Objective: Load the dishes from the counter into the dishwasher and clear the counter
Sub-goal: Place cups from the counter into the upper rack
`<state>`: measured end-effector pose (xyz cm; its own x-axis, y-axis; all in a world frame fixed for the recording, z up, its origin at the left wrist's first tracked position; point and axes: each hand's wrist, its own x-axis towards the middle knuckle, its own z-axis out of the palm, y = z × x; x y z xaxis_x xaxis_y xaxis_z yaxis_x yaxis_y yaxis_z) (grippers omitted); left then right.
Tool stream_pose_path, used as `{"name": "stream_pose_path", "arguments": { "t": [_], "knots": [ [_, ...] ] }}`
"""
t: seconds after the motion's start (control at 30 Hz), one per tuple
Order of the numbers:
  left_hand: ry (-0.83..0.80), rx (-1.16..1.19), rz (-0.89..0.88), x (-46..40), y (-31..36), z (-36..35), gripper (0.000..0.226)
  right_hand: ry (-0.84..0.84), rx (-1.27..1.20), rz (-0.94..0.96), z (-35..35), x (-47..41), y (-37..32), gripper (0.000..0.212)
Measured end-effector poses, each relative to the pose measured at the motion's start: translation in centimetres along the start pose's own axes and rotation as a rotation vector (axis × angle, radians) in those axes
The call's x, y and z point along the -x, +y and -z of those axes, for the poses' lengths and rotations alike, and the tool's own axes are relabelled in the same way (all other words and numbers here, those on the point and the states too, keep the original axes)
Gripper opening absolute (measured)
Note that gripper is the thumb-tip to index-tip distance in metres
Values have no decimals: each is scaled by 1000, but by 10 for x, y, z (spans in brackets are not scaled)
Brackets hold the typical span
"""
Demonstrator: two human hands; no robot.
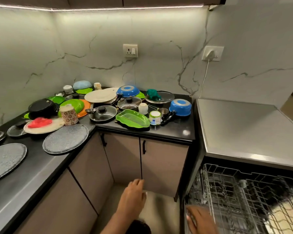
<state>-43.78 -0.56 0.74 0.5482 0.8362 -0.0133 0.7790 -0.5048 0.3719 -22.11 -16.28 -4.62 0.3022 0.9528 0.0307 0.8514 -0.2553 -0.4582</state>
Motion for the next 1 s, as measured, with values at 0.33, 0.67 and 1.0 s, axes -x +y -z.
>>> {"name": "stream_pose_path", "arguments": {
  "t": [0.33,0.67,1.0],
  "knots": [
    [124,32,-87,-78,-18,54,44,200,41,95,26,-88,-66,26],
    [119,68,-114,-226,2,46,47,276,-80,155,69,-264,-69,37],
    [54,52,-86,-307,-3,8,41,79,-5,299,79,-428,-59,61]
  ]
}}
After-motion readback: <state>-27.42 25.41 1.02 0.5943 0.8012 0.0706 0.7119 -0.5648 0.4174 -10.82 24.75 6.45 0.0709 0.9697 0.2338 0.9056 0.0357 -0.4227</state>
